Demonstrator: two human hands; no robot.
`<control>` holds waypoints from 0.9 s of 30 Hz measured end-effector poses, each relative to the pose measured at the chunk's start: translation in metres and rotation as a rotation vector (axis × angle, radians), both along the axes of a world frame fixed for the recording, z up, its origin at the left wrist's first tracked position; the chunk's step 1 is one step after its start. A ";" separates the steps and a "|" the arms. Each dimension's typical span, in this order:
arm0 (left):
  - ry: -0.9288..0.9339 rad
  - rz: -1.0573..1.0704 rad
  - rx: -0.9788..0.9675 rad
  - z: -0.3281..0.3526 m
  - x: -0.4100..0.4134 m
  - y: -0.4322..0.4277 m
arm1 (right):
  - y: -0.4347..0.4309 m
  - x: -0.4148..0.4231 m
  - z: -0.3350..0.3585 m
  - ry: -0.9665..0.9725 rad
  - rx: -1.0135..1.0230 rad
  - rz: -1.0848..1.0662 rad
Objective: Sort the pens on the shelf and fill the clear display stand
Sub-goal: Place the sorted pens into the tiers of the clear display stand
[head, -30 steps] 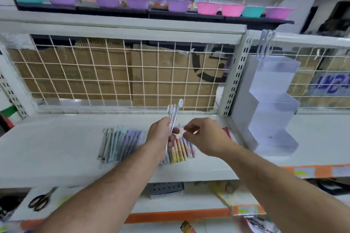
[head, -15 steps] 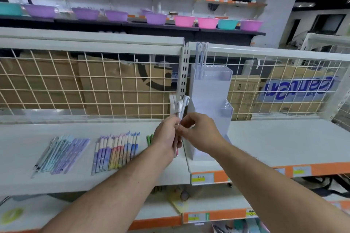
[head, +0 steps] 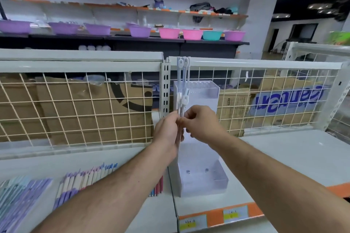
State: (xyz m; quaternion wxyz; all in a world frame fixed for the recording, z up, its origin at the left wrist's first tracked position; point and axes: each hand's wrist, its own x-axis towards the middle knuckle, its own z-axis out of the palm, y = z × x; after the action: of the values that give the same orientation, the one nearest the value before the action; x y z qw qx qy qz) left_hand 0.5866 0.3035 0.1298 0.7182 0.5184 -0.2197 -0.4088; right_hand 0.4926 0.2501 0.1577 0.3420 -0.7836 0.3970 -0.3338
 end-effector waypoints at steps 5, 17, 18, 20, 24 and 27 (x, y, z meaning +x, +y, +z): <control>-0.008 0.050 -0.033 0.001 0.004 -0.026 | -0.031 0.004 0.008 0.036 0.003 0.069; -0.152 0.145 -0.074 0.001 -0.004 -0.083 | -0.148 -0.010 0.084 -0.156 -0.053 0.167; -0.162 0.154 -0.069 -0.001 -0.005 -0.084 | -0.154 -0.009 0.087 -0.170 -0.063 0.172; -0.166 0.176 -0.065 -0.005 -0.007 -0.086 | -0.163 -0.006 0.091 -0.188 -0.100 0.179; -0.146 0.205 -0.094 -0.010 -0.008 -0.085 | -0.172 0.007 0.097 -0.248 -0.099 0.195; -0.163 0.208 -0.114 -0.013 -0.009 -0.084 | -0.176 0.017 0.100 -0.329 -0.045 0.200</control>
State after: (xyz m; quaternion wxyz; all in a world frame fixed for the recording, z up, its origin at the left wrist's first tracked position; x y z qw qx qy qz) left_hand 0.5779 0.2193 0.1169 0.7648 0.5281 -0.2455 -0.2754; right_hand 0.5097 0.0744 0.2573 0.4161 -0.7615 0.2484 -0.4305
